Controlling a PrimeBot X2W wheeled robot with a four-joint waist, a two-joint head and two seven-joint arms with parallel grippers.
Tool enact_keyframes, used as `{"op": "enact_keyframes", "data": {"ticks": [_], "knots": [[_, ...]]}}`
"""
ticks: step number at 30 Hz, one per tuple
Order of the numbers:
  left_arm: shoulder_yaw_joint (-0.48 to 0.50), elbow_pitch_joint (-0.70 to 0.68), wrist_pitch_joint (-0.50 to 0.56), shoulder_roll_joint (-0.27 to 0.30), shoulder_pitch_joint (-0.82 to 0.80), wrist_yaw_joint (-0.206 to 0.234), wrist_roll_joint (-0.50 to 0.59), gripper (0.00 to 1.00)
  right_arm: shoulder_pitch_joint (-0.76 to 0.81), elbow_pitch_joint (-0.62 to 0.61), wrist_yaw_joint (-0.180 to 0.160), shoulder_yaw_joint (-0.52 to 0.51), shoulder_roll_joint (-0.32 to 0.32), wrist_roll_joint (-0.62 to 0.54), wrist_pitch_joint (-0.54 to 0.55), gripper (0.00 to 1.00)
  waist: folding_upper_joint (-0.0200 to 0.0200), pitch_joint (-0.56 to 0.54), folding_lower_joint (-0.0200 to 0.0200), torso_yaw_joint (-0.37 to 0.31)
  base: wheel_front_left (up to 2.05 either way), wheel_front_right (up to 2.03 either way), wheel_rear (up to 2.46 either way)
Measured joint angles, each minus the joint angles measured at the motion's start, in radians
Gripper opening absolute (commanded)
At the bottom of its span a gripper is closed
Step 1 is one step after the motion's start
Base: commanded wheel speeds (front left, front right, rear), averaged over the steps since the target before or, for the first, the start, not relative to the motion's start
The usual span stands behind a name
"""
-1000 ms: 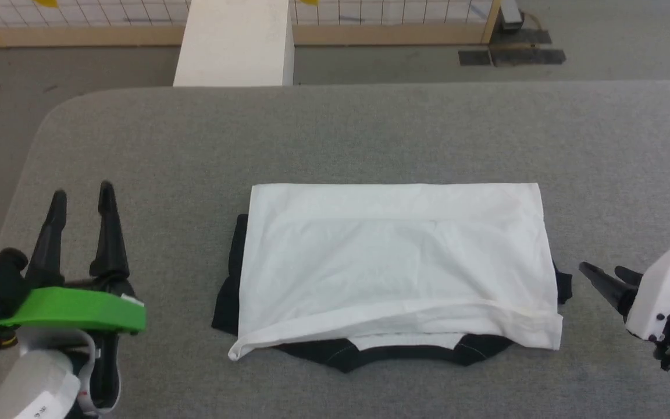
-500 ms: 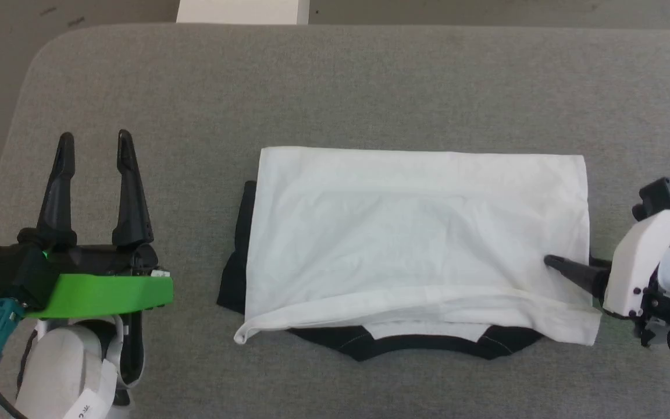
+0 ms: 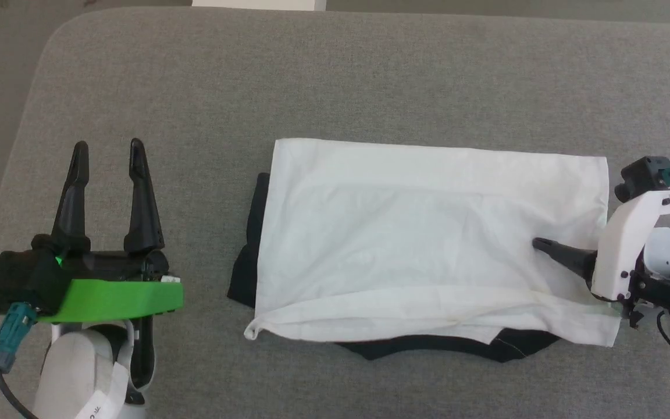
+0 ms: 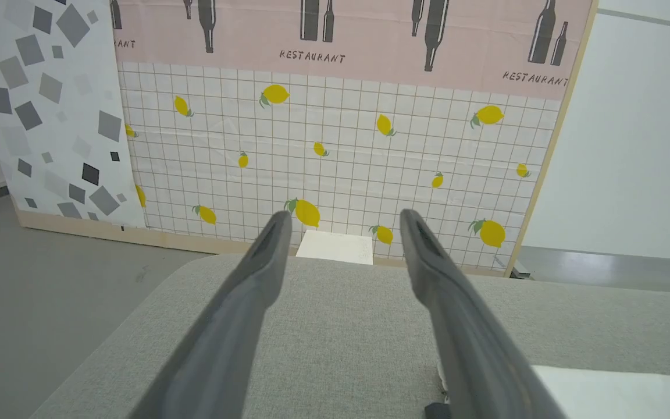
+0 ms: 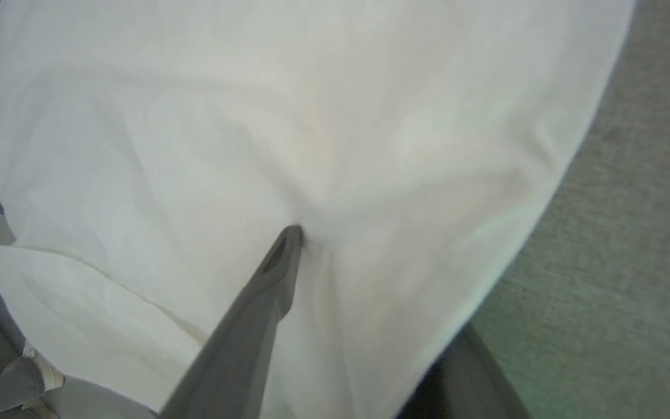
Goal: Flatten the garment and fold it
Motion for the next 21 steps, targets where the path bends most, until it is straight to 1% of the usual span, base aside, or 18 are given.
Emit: {"op": "enact_keyframes", "data": {"ticks": [5, 8, 14, 16, 18, 21], "knots": [[0.019, 0.004, 0.000, -0.016, 0.005, -0.020, 0.024, 1.00, -0.001, 0.029, 0.001, 0.001, -0.025, 0.004, -0.022, 0.00, 0.0000, -0.011, 0.0001, -0.002, 0.00, 0.00, 0.00], [0.027, 0.006, 0.000, -0.024, 0.007, -0.028, 0.036, 1.00, 0.000, 0.036, 0.001, -0.005, -0.047, -0.015, -0.028, 0.00, 0.0000, -0.017, 0.0001, -0.003, 0.00, 0.00, 0.00], [0.039, 0.008, 0.000, -0.035, 0.011, -0.039, 0.049, 1.00, 0.007, 0.088, 0.001, -0.098, -0.143, -0.105, -0.028, 0.00, 0.0000, -0.031, 0.0001, -0.005, 0.00, 0.00, 0.00], [0.043, 0.010, 0.000, -0.038, 0.021, -0.042, 0.049, 1.00, 0.009, 0.116, 0.001, -0.146, -0.160, -0.153, -0.028, 0.00, 0.0000, -0.037, 0.0001, -0.006, 0.00, 0.00, 0.00], [0.044, 0.014, 0.000, -0.041, 0.029, -0.042, 0.051, 1.00, 0.011, 0.134, 0.000, -0.171, -0.174, -0.202, -0.027, 0.00, 0.0000, -0.043, 0.0001, -0.007, 0.00, 0.00, 0.00], [0.044, 0.021, 0.000, -0.045, 0.035, -0.047, 0.055, 1.00, 0.011, 0.145, 0.000, -0.196, -0.175, -0.254, -0.026, 0.00, 0.0001, -0.053, 0.0001, -0.008, 0.00, 0.00, 0.00]]}}
